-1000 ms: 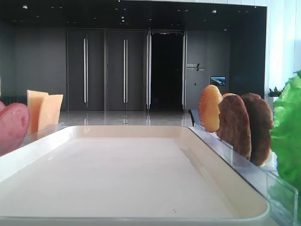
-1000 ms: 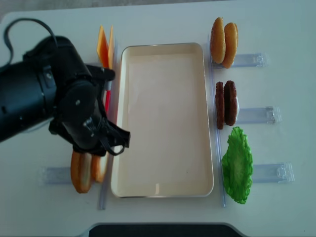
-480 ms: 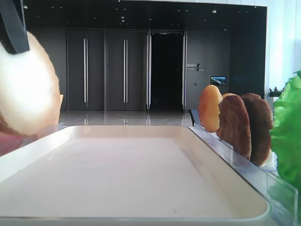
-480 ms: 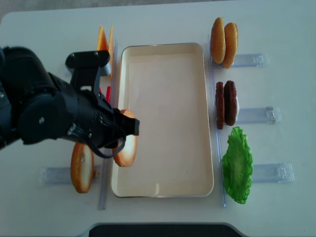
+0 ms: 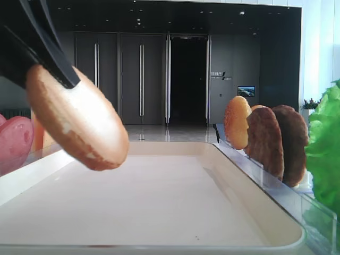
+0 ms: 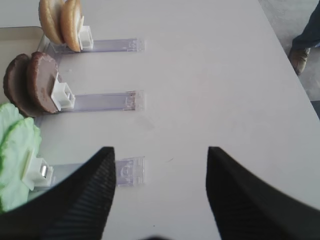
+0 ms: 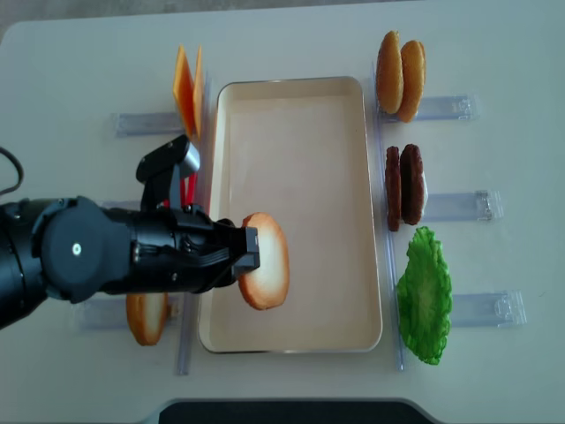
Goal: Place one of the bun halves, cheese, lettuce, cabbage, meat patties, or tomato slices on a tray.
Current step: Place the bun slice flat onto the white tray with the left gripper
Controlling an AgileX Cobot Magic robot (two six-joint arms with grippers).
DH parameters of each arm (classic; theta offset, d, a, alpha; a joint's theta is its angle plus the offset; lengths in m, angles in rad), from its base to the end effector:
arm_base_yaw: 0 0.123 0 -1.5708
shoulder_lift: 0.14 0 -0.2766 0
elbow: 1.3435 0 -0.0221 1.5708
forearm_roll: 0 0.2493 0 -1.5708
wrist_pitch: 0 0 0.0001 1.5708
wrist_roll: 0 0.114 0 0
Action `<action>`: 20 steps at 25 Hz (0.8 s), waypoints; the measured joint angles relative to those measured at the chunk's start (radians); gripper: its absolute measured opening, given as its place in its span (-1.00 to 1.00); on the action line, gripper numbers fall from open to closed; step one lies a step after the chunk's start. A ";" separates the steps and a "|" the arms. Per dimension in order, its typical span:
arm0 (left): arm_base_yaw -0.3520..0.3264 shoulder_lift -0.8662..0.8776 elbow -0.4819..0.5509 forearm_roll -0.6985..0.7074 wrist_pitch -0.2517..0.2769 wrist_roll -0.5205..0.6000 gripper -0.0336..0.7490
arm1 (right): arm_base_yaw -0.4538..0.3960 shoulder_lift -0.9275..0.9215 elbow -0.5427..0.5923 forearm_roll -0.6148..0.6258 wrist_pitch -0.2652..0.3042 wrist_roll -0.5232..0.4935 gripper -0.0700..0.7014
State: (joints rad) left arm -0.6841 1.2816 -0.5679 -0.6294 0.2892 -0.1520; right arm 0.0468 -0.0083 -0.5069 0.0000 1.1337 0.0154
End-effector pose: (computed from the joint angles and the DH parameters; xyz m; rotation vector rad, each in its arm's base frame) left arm 0.1792 -0.1709 0.1829 -0.0192 2.6041 -0.8016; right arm 0.0169 0.0008 0.2610 -0.0330 2.1020 0.0374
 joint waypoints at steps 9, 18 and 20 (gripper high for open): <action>0.000 0.036 0.014 -0.451 -0.099 0.454 -0.61 | 0.000 0.000 0.000 0.000 0.000 0.000 0.19; 0.000 0.188 0.013 -1.039 -0.113 1.087 -0.61 | 0.000 0.000 0.000 0.000 0.000 0.000 0.19; 0.000 0.231 0.007 -1.075 -0.111 1.150 -0.61 | 0.000 0.000 0.000 0.000 0.000 0.000 0.19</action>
State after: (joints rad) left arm -0.6841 1.5123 -0.5613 -1.7044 0.1782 0.9980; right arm 0.0468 -0.0083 -0.5069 0.0000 1.1337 0.0154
